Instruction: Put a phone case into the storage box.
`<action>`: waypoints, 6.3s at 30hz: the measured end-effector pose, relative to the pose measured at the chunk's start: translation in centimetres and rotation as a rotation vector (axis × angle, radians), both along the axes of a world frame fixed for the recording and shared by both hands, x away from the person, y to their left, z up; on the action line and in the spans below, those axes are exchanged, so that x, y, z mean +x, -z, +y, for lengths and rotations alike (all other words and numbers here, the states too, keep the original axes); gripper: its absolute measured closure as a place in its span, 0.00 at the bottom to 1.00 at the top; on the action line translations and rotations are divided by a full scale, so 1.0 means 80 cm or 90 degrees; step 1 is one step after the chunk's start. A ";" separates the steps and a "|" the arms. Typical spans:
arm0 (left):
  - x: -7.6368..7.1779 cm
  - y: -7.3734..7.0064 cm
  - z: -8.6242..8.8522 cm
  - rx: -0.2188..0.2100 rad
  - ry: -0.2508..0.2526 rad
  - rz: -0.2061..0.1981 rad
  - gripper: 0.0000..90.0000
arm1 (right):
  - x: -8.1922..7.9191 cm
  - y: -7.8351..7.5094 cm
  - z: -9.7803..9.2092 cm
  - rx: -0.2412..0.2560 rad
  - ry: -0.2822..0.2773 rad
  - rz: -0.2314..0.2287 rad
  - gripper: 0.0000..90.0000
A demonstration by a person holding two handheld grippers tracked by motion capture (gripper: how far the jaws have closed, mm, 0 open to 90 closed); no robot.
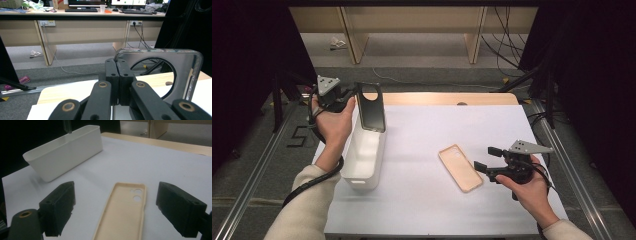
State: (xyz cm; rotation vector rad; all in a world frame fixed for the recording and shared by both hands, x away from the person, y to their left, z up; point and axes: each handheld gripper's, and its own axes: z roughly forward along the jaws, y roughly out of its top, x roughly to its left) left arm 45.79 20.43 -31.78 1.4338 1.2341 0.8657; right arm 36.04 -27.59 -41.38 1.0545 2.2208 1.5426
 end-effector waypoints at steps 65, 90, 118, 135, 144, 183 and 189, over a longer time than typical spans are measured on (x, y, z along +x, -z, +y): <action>0.079 0.048 0.020 0.054 -0.025 0.021 0.98 | 0.000 0.005 -0.002 -0.002 -0.001 0.007 0.19; 0.097 0.079 0.015 0.070 -0.025 0.057 0.98 | 0.000 0.005 -0.002 -0.003 -0.004 0.010 0.19; 0.107 0.095 0.012 0.111 -0.038 0.090 0.94 | 0.000 0.006 -0.002 -0.005 -0.005 0.011 0.19; 0.112 0.103 0.015 0.127 -0.030 0.117 0.83 | 0.000 0.007 -0.002 -0.007 -0.005 0.013 0.19; 0.111 0.103 0.012 0.110 -0.024 0.138 0.55 | 0.001 0.007 -0.002 -0.008 -0.004 0.017 0.19; -0.092 0.098 -0.062 0.052 0.262 0.063 0.04 | 0.016 0.017 -0.006 -0.048 0.017 0.050 0.19; -0.125 0.107 -0.075 0.072 0.282 0.054 0.04 | 0.017 0.017 -0.007 -0.047 0.016 0.049 0.19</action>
